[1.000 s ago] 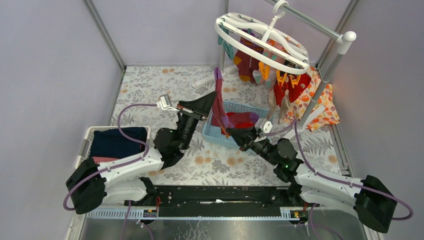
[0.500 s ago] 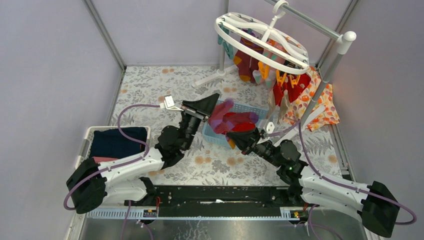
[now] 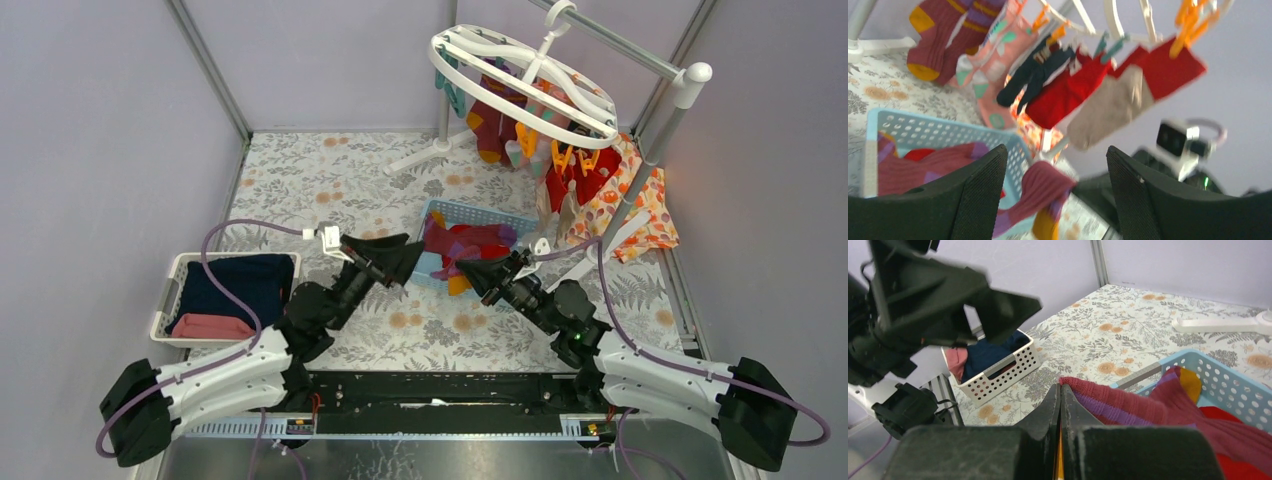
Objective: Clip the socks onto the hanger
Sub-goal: Pick up the sock from the bin.
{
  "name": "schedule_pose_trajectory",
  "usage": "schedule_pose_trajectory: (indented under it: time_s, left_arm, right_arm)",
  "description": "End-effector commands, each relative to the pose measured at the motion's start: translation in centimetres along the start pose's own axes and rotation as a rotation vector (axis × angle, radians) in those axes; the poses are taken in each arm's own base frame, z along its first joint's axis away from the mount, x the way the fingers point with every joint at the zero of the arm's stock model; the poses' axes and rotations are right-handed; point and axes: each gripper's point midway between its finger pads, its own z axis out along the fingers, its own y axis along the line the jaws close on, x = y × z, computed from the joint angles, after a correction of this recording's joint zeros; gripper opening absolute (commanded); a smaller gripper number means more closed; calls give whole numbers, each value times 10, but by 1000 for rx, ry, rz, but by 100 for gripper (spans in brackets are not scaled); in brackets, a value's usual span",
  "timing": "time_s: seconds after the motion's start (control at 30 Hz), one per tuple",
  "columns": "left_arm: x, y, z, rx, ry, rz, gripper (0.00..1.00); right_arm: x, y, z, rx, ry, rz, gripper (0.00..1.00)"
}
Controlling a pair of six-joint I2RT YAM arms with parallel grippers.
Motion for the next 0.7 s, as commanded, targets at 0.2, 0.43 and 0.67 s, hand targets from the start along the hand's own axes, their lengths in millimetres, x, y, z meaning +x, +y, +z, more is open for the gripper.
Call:
schedule_pose_trajectory:
  time_s: [0.2,0.43,0.67]
  left_arm:
    - [64,-3,-69,251,325,125,75]
    - [91,-4,-62,265,413,47,70]
    - [112,14,-44,142,466,9,68]
  right_arm:
    - [-28,-3,7,54,-115,99,0]
    - [-27,-1,11,50,-113,115,0]
    - [-24,-1,10,46,-103,116,0]
